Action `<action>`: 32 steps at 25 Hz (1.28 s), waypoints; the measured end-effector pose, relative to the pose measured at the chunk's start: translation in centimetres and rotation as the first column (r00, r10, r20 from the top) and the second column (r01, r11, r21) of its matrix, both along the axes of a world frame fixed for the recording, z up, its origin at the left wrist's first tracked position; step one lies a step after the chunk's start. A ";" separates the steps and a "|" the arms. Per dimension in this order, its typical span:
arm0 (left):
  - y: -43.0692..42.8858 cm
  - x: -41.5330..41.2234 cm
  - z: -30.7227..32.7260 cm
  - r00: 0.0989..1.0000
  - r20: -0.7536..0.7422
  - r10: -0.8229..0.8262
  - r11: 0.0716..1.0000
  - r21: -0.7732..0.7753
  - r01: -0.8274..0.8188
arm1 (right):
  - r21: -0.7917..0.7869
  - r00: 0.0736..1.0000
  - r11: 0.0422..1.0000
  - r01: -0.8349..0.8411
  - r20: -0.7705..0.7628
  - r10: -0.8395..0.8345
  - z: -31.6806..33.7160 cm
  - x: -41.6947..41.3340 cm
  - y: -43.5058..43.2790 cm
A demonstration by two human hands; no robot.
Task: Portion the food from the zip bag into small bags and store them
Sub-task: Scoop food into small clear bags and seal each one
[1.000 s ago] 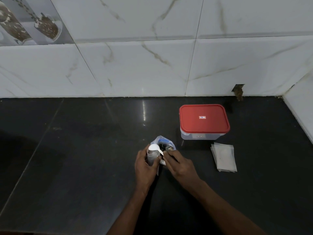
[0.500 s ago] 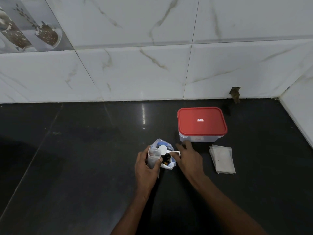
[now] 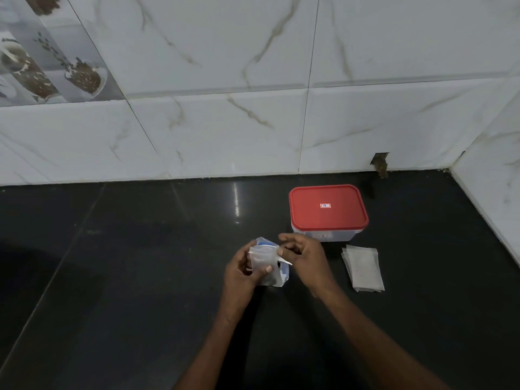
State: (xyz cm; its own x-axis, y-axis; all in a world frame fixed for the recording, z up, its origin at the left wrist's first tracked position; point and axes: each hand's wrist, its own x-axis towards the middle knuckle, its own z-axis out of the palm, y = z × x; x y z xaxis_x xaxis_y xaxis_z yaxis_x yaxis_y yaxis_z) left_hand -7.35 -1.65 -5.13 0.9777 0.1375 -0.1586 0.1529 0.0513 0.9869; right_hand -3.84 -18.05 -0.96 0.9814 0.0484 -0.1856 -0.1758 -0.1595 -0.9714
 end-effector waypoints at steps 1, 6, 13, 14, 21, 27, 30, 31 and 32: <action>0.0 0.2 0.0 1.000 0.003 -0.020 1.000 0.015 0.020 | 0.047 1.000 0.999 0.010 -0.008 -0.010 0.1 0.2 -0.1; -0.9 0.8 0.6 0.999 -0.045 -0.016 0.998 -0.062 0.013 | 0.197 0.989 0.970 0.142 0.003 -0.145 -0.1 0.7 -0.9; -2.1 0.1 1.8 0.998 -0.057 0.005 0.985 -0.170 -0.015 | 0.117 0.996 0.992 0.037 -0.086 -0.027 -0.6 -0.4 -2.1; -2.1 0.1 1.9 0.998 -0.056 0.016 0.984 -0.177 -0.026 | 0.124 0.996 0.992 0.021 -0.087 -0.010 -0.4 -0.5 -2.3; -2.6 -0.3 3.0 0.995 -0.097 0.027 0.994 -0.106 -0.037 | 0.223 0.991 0.973 0.059 -0.127 -0.031 -0.2 -0.8 -1.8; -2.9 -0.4 3.2 0.989 -0.136 0.051 0.992 -0.104 -0.065 | 0.249 0.990 0.968 0.019 -0.140 0.017 0.0 -1.5 -1.7; -3.3 -0.7 3.4 0.987 -0.149 0.055 0.985 -0.151 -0.078 | 0.205 0.994 0.979 0.016 -0.109 0.007 0.2 -1.7 -1.4; -3.3 -0.7 3.5 0.987 -0.153 0.057 0.985 -0.153 -0.080 | 0.201 0.993 0.979 0.019 -0.115 0.004 0.2 -1.7 -1.3; -3.3 -0.7 3.4 0.986 -0.160 0.057 0.985 -0.152 -0.082 | 0.204 0.992 0.979 0.020 -0.124 0.005 0.3 -1.8 -1.3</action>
State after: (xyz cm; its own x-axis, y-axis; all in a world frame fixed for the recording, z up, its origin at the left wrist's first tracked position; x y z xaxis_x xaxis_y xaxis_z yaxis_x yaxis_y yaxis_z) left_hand -8.02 -4.97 -1.70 0.9287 0.1654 -0.3318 0.2932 0.2202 0.9304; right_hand -5.61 -19.34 -0.65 0.9521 0.0906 -0.2920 -0.2966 0.0419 -0.9541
